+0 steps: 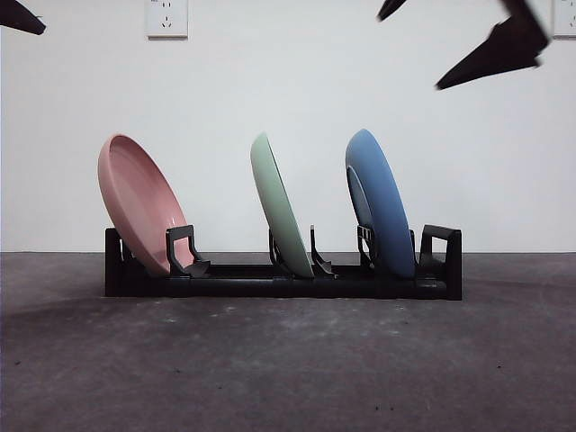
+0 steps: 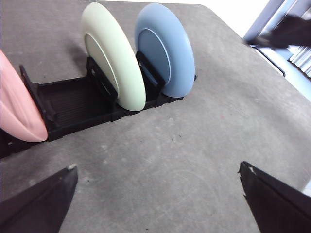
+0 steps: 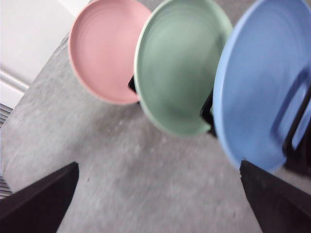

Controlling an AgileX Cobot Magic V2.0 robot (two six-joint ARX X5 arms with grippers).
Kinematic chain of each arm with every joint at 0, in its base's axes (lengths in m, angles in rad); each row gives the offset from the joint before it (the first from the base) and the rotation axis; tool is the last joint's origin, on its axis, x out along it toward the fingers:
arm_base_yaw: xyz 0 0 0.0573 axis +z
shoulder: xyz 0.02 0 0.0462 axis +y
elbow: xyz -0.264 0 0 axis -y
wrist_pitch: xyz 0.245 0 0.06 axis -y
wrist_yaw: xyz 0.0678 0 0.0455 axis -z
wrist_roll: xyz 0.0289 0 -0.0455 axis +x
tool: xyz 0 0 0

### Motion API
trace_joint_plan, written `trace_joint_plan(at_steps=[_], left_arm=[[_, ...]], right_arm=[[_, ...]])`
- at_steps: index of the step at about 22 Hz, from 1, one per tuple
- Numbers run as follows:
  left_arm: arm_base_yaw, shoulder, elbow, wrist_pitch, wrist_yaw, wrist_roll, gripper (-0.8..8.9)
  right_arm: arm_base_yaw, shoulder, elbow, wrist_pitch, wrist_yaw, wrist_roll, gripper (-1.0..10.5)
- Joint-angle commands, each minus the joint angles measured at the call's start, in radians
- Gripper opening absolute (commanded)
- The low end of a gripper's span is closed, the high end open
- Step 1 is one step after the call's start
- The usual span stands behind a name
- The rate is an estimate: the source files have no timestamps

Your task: Place the plate

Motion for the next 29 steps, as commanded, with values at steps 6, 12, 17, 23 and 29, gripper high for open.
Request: trace_joint_plan(at_steps=[6, 12, 17, 23, 29], left_arm=[[-0.007, 0.005, 0.020, 0.001, 0.001, -0.001, 5.30], [-0.016, 0.005, 0.020, 0.000, 0.001, 0.000, 5.30], [-0.020, 0.006, 0.020, 0.000, 0.001, 0.000, 5.30], [-0.021, 0.006, 0.020, -0.002, 0.001, -0.001, 5.30], [-0.028, 0.006, 0.020, -0.005, 0.001, -0.001, 5.30]], right_arm=[[0.005, 0.340, 0.266, 0.018, -0.005, 0.003, 5.5], [0.005, 0.452, 0.338, 0.076, -0.049, 0.007, 4.2], [0.005, 0.490, 0.338, 0.077, -0.095, 0.029, 3.5], [0.015, 0.509, 0.338, 0.078, -0.104, 0.029, 1.5], [0.013, 0.509, 0.338, 0.072, -0.105, 0.048, 0.6]])
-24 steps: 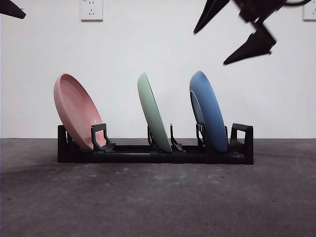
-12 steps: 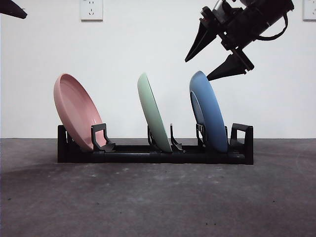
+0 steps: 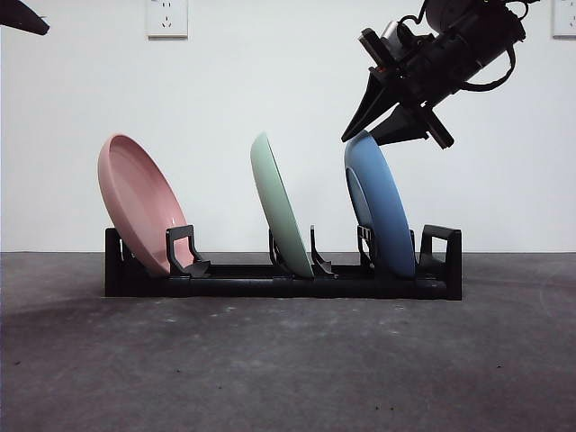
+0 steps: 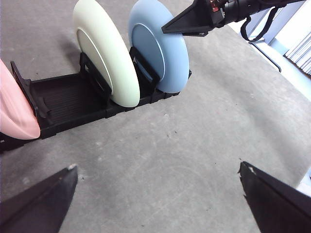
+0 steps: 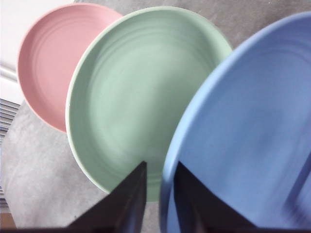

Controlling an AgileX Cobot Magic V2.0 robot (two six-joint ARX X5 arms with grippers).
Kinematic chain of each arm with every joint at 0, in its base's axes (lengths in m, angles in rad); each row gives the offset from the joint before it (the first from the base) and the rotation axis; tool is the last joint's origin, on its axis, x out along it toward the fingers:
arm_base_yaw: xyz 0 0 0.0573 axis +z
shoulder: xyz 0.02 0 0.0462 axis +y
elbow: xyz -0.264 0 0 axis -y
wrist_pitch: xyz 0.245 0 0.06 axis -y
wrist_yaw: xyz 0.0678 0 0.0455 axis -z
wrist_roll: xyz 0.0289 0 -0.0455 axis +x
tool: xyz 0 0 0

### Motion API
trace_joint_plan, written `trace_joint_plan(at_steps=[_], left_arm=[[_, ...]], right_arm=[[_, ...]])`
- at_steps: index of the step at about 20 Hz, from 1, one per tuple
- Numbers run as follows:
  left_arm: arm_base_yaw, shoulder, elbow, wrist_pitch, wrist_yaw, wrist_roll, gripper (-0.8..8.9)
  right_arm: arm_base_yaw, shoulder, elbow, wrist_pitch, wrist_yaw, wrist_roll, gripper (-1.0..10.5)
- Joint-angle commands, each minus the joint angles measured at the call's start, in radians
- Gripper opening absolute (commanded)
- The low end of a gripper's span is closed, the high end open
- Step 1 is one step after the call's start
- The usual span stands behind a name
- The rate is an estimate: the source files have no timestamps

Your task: Place the plate

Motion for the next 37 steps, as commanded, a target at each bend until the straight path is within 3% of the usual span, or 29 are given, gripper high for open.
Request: trace_joint_plan(at_steps=[1, 16, 22, 27, 32, 35, 37], left_arm=[[-0.010, 0.006, 0.020, 0.006, 0.001, -0.001, 5.30], [-0.019, 0.005, 0.020, 0.003, 0.001, 0.002, 5.30], [-0.019, 0.005, 0.020, 0.003, 0.001, 0.003, 5.30], [-0.019, 0.005, 0.020, -0.013, 0.001, 0.003, 5.30], [-0.019, 0.005, 0.020, -0.019, 0.001, 0.006, 5.30], [-0.019, 0.005, 0.020, -0.019, 0.001, 0.006, 5.30], [-0.019, 0.005, 0.020, -0.020, 0.001, 0.006, 5.30]], right_arm=[[0.002, 0.014, 0.024, 0.006, -0.003, 0.021, 0.6], [0.000, -0.046, 0.037, 0.011, -0.034, 0.050, 0.1], [0.017, -0.155, 0.039, 0.010, -0.059, 0.056, 0.1], [0.054, -0.290, 0.039, -0.043, -0.050, 0.014, 0.1], [0.140, -0.431, 0.037, -0.328, 0.135, -0.161, 0.1], [0.216, -0.519, -0.016, -0.389, 0.179, -0.193, 0.1], [0.283, -0.587, -0.104, -0.409, 0.279, -0.208, 0.1]])
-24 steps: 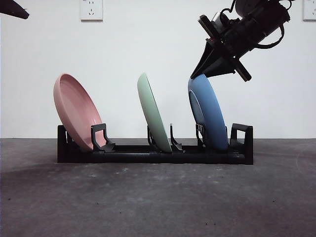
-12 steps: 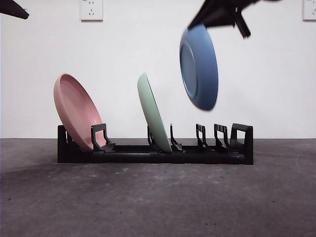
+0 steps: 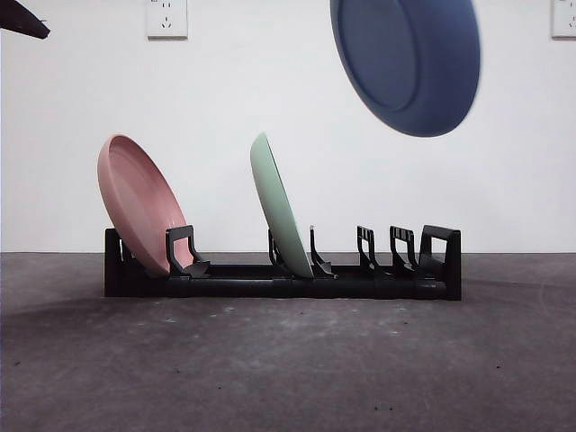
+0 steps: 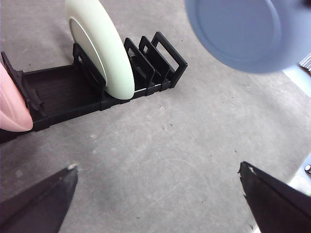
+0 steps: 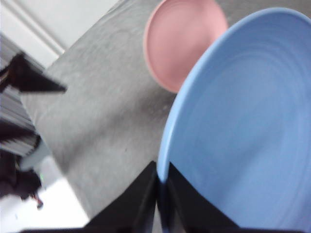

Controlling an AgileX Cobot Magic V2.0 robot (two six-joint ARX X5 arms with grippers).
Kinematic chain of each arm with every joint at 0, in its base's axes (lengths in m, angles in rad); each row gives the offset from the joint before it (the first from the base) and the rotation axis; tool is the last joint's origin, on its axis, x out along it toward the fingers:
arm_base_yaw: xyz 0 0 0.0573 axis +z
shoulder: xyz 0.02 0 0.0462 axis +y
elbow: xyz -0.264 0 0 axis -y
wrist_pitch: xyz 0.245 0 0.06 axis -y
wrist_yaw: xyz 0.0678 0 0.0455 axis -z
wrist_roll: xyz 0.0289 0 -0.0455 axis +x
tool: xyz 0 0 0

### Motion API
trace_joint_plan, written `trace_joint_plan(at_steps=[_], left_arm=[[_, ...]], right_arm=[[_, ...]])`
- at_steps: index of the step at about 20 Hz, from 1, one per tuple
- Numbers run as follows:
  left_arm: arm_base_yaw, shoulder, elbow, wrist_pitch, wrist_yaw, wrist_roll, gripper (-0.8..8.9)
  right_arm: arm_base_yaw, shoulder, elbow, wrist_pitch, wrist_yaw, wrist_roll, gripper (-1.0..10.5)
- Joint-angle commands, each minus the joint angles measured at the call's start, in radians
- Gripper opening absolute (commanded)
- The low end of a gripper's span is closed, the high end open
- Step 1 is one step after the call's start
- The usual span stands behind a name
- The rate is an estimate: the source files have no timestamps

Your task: Place the plate

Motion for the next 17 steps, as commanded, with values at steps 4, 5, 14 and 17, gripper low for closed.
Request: trace_joint_plan(at_steps=[4, 5, 14, 17], left_arm=[[-0.004, 0.005, 0.020, -0.002, 0.001, 0.006, 5.30], [-0.004, 0.006, 0.020, -0.002, 0.001, 0.006, 5.30], [-0.004, 0.012, 0.020, -0.002, 0.001, 0.006, 5.30], [-0.004, 0.012, 0.020, -0.002, 0.001, 0.005, 5.30]], right_arm=[[0.191, -0.169, -0.261, -0.005, 0.227, -0.018, 0.1], [0.230, -0.191, -0.294, -0.006, 0.264, -0.004, 0.1], [0.680, -0.126, -0.422, 0.040, 0.681, 0.201, 0.1], [0.766, -0.038, -0.429, 0.060, 0.763, 0.240, 0.1]])
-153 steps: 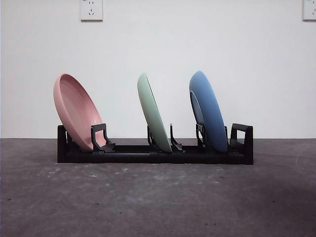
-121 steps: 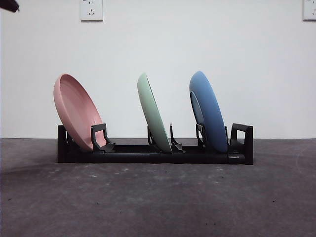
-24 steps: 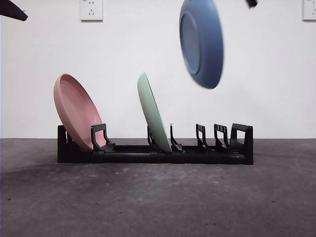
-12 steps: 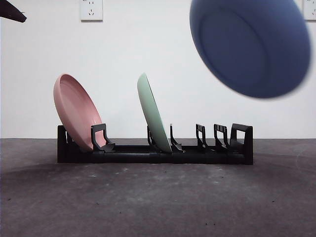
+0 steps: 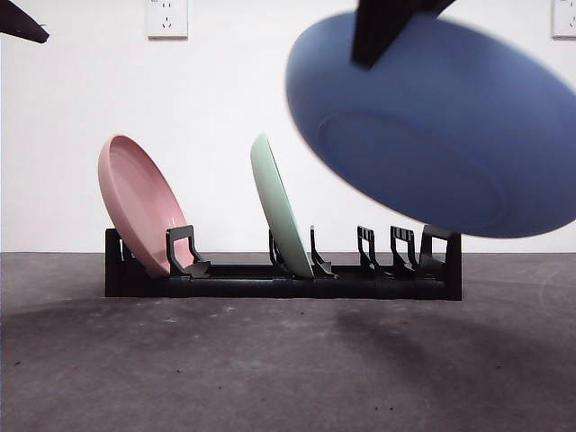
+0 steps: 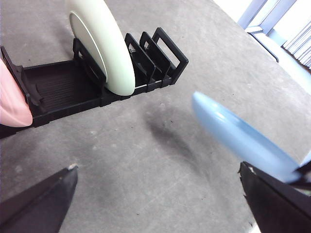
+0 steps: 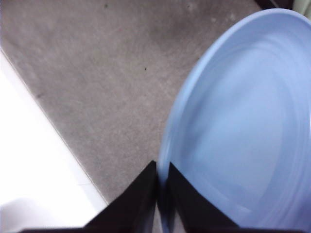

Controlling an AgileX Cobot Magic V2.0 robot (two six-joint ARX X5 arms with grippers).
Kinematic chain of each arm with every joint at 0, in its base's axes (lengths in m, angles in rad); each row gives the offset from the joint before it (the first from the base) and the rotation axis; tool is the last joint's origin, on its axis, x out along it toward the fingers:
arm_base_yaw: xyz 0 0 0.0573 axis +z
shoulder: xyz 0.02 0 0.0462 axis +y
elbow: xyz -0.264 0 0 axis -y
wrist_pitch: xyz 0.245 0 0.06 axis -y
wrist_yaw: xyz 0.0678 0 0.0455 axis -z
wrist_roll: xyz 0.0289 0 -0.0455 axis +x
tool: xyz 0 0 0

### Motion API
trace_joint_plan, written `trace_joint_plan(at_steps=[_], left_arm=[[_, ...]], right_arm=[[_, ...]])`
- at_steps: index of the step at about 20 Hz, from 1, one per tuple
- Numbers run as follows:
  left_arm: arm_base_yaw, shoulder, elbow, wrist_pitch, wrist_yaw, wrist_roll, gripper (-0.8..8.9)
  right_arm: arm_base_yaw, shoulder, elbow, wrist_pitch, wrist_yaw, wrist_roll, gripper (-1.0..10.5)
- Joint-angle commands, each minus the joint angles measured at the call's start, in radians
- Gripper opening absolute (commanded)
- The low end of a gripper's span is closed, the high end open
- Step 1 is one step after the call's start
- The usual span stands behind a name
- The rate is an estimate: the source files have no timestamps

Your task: Place the plate

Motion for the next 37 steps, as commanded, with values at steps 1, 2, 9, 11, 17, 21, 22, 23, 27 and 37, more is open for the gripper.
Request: trace_joint_plan(at_steps=[1, 2, 9, 11, 17, 21, 22, 23, 27, 37], left_arm=[[-0.004, 0.006, 0.020, 0.008, 0.001, 0.005, 5.30], [-0.004, 0.006, 0.020, 0.008, 0.001, 0.005, 5.30], [-0.004, 0.005, 0.020, 0.007, 0.001, 0.005, 5.30], [-0.004, 0.005, 0.020, 0.007, 0.001, 0.005, 5.30], [-0.004, 0.005, 0.020, 0.007, 0.001, 0.006, 5.30], [-0.004, 0.005, 0.020, 0.008, 0.001, 0.007, 5.30], [-0.004, 0.005, 0.020, 0.008, 0.001, 0.007, 5.30], [-0.004, 0.005, 0.020, 0.008, 0.001, 0.007, 5.30], [-0.004, 0.005, 0.020, 0.008, 0.001, 0.006, 5.30], [-0.004, 0.005, 0.020, 0.007, -0.014, 0.006, 5.30]], right_arm=[[0.060, 0.085, 0.010, 0.029, 0.047, 0.056, 0.1], [0.072, 0.119, 0.010, 0.040, 0.046, 0.068, 0.1], [0.107, 0.362, 0.009, 0.116, 0.088, 0.115, 0.1], [0.107, 0.415, 0.009, 0.140, 0.109, 0.105, 0.1], [0.108, 0.544, 0.009, 0.193, 0.158, 0.064, 0.1], [0.117, 0.584, 0.009, 0.208, 0.194, 0.048, 0.1], [0.121, 0.589, 0.009, 0.211, 0.186, 0.045, 0.1], [0.122, 0.589, 0.009, 0.216, 0.176, 0.043, 0.1], [0.129, 0.588, 0.010, 0.216, 0.163, 0.063, 2.2], [0.047, 0.223, 0.013, 0.126, -0.084, 0.155, 4.5]])
